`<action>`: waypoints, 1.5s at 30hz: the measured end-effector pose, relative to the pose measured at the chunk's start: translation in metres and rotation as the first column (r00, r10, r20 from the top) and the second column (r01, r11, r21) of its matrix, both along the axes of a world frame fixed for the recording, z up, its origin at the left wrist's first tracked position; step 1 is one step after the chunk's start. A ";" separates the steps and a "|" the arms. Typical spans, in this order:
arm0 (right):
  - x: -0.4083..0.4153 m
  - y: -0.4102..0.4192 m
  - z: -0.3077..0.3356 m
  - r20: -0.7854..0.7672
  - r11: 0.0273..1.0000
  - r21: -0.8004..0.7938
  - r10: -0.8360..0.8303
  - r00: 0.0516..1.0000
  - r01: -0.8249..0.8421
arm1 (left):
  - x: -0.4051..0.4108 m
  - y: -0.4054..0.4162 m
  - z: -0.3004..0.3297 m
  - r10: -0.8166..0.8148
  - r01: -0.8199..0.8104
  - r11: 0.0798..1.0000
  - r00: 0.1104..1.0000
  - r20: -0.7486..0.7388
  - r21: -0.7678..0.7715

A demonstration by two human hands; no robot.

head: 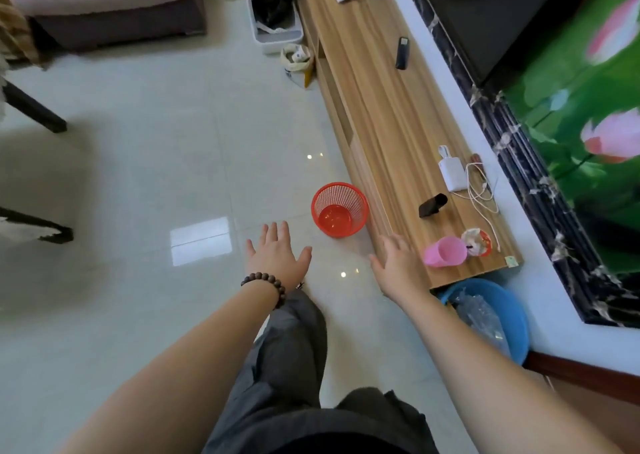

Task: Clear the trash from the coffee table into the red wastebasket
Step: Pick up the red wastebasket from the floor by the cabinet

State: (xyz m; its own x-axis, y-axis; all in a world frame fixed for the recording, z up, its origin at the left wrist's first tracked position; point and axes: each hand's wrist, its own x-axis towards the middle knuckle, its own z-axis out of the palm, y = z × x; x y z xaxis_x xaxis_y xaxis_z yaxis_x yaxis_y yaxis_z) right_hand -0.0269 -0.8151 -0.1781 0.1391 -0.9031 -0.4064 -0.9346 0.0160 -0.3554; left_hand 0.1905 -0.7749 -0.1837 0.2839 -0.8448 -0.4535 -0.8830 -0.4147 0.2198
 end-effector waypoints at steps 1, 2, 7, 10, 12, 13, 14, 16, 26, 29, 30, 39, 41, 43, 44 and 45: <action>0.008 -0.015 -0.003 -0.013 1.000 0.015 -0.016 1.000 0.016 | 0.010 -0.017 -0.005 -0.017 0.017 1.000 1.000 -0.005 0.017; 0.016 -0.029 -0.005 -0.024 0.999 0.031 -0.028 0.999 0.028 | 0.020 -0.034 -0.010 -0.033 0.034 0.999 0.999 -0.009 0.030; 0.044 -0.084 -0.022 -0.046 0.992 0.109 -0.062 0.997 0.066 | 0.053 -0.103 -0.037 -0.111 0.112 0.991 0.994 -0.014 0.077; 0.047 -0.110 -0.039 -0.062 0.983 0.159 -0.084 0.995 0.093 | 0.055 -0.133 -0.059 -0.133 0.136 0.985 0.991 -0.034 0.109; 0.045 -0.127 -0.056 -0.070 0.976 0.185 -0.104 0.992 0.116 | 0.054 -0.151 -0.077 -0.146 0.151 0.980 0.988 -0.046 0.129; 0.044 -0.135 -0.067 -0.070 0.973 0.193 -0.119 0.991 0.130 | 0.053 -0.159 -0.086 -0.151 0.158 0.978 0.987 -0.057 0.136; 0.042 -0.143 -0.080 -0.064 0.970 0.198 -0.134 0.989 0.144 | 0.052 -0.166 -0.097 -0.153 0.161 0.977 0.986 -0.068 0.139; 0.040 -0.161 -0.114 -0.042 0.961 0.210 -0.174 0.984 0.179 | 0.050 -0.181 -0.124 -0.150 0.162 0.977 0.985 -0.091 0.138; 0.026 -0.216 -0.355 0.062 0.908 0.301 -0.323 0.944 0.291 | 0.028 -0.259 -0.335 -0.160 0.192 0.963 0.972 -0.174 0.191; 0.013 -0.227 -0.421 0.031 0.881 0.326 -0.372 0.928 0.342 | 0.020 -0.274 -0.402 -0.098 0.139 0.969 0.975 -0.199 0.204; 0.008 -0.228 -0.439 0.017 0.874 0.331 -0.382 0.924 0.356 | 0.018 -0.278 -0.421 -0.066 0.112 0.972 0.974 -0.217 0.205; -0.008 -0.233 -0.512 0.111 0.800 0.448 -0.494 0.863 0.400 | 0.015 -0.294 -0.496 0.287 -0.181 0.945 0.857 -0.429 0.271; -0.006 -0.235 -0.511 0.147 0.788 0.436 -0.538 0.830 0.434 | 0.016 -0.293 -0.494 0.286 -0.199 0.951 0.859 -0.424 0.239; -0.001 -0.238 -0.504 0.175 0.789 0.402 -0.565 0.806 0.465 | 0.020 -0.292 -0.485 0.259 -0.200 0.961 0.888 -0.379 0.189; 0.002 -0.240 -0.498 0.189 0.790 0.388 -0.572 0.798 0.475 | 0.023 -0.291 -0.479 0.247 -0.200 0.966 0.904 -0.348 0.165; 0.006 -0.242 -0.490 0.202 0.791 0.379 -0.578 0.790 0.481 | 0.027 -0.290 -0.472 0.238 -0.202 0.969 0.917 -0.320 0.142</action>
